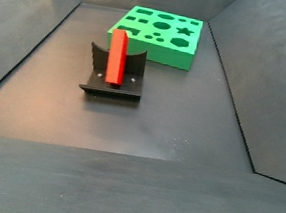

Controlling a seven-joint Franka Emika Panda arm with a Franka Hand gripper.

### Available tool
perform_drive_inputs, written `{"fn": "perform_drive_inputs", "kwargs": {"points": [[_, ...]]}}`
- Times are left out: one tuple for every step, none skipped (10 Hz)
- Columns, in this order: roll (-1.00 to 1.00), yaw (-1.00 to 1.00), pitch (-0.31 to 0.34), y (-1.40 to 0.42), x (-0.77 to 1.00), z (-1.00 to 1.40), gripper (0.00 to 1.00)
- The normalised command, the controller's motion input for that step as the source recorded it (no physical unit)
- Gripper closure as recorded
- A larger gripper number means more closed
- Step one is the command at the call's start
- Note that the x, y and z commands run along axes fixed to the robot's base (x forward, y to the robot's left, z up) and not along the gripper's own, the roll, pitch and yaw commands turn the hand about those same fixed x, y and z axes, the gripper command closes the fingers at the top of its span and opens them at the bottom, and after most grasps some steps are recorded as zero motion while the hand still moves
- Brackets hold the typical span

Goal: Pick up the double-square object. Move up. Place the double-square object on the fixture. Regrasp the double-square object. Move to above the board. Insert the double-square object.
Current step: Regrasp the double-square object.

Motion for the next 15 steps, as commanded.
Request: {"fn": "perform_drive_inputs", "kwargs": {"points": [[0.15,0.09,0.029,-0.05,0.21,-0.04,0.0],[0.14,0.08,0.039,-0.05,0.2,-0.04,0.0],[0.14,0.08,0.044,-0.05,0.2,-0.04,0.0],[0.13,0.09,0.056,-0.05,0.19,-0.04,0.0],[0.13,0.09,0.059,-0.04,0.18,-0.04,0.0],[0.12,0.09,0.064,-0.04,0.18,-0.04,0.0],[0.12,0.09,0.067,-0.04,0.18,-0.04,0.0],[0.12,0.09,0.07,-0.04,0.17,-0.04,0.0],[0.12,0.09,0.07,-0.04,0.17,-0.04,0.0],[0.12,0.09,0.071,-0.04,0.17,-0.04,0.0],[0.12,0.09,0.072,-0.04,0.17,-0.04,0.0],[0.12,0.09,0.072,-0.04,0.17,-0.04,0.0],[0.12,0.1,0.072,-0.04,0.17,-0.04,0.0],[0.12,0.1,0.072,-0.04,0.17,-0.04,0.0],[0.12,0.1,0.072,-0.04,0.17,-0.04,0.0]]}}
